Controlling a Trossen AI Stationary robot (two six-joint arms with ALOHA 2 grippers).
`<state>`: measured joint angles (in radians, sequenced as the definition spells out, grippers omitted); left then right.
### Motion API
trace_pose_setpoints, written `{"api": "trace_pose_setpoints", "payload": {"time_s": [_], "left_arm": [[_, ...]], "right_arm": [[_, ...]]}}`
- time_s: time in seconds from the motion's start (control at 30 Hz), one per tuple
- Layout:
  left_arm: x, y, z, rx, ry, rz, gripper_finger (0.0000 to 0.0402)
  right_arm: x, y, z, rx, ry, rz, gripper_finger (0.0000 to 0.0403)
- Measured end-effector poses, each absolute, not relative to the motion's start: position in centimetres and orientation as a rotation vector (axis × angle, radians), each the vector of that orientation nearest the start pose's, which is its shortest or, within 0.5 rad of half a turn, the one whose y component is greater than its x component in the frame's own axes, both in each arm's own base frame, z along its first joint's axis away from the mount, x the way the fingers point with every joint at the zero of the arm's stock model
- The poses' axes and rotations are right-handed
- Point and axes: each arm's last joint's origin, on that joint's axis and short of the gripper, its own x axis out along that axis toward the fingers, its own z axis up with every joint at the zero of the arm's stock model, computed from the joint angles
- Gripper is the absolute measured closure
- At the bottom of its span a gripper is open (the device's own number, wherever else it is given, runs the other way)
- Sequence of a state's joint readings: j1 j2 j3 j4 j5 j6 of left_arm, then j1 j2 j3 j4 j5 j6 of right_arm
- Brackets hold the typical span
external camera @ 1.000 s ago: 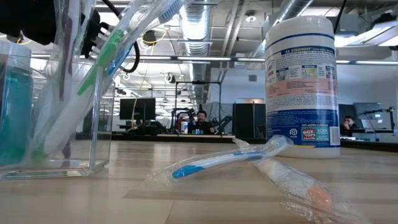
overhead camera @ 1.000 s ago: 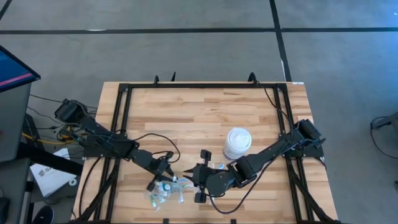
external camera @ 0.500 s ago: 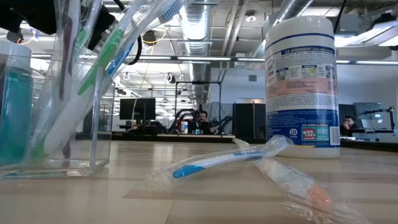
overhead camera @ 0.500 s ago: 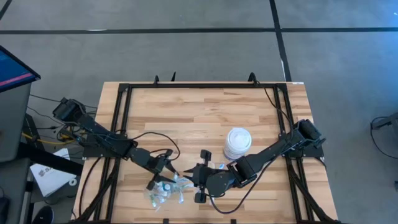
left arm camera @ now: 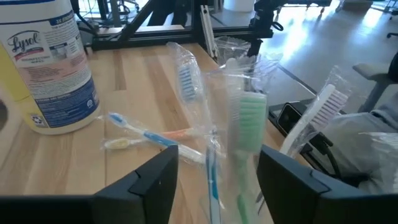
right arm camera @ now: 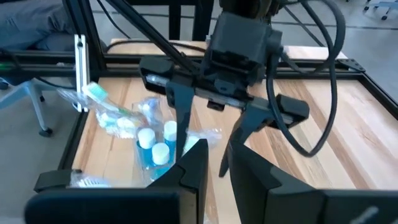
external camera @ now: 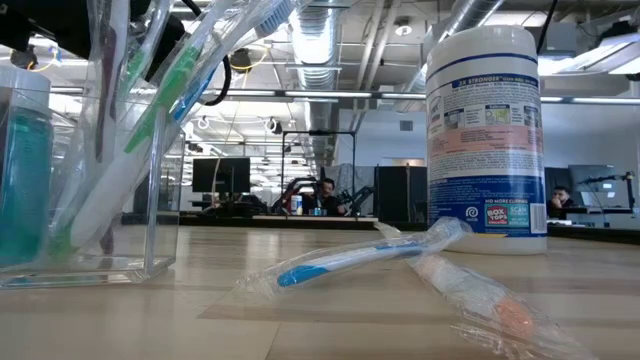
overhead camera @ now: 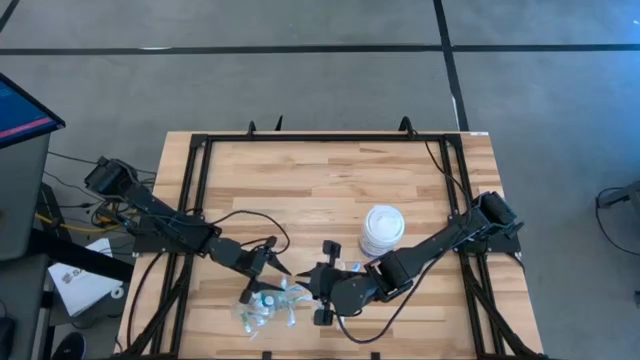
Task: Pick & Place toothbrushing station
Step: Put the blue toothbrush into the transparent organizer
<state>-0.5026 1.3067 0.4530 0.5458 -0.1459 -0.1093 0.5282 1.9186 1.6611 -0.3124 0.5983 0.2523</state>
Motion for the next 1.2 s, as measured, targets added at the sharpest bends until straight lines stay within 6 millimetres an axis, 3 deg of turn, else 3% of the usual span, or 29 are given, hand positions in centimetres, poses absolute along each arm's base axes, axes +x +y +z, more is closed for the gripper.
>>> {"api": "trace_pose_setpoints", "payload": {"time_s": [0.37, 0.67, 1.2], "left_arm": [[20.2, -10.6, 20.9, -0.007, 0.248, -0.346, 0.0192], [18.1, -9.5, 21.1, -0.046, 0.193, -0.343, 0.0193], [17.3, -9.1, 21.0, -0.063, 0.164, -0.343, 0.0193]], "right_arm": [[38.7, 20.8, 29.7, -0.064, 0.48, -0.127, 0.0348], [38.2, 20.6, 29.0, -0.115, 0.558, -0.136, 0.0348], [34.5, 21.4, 26.5, -0.132, 0.9, -0.15, 0.0348]]}}
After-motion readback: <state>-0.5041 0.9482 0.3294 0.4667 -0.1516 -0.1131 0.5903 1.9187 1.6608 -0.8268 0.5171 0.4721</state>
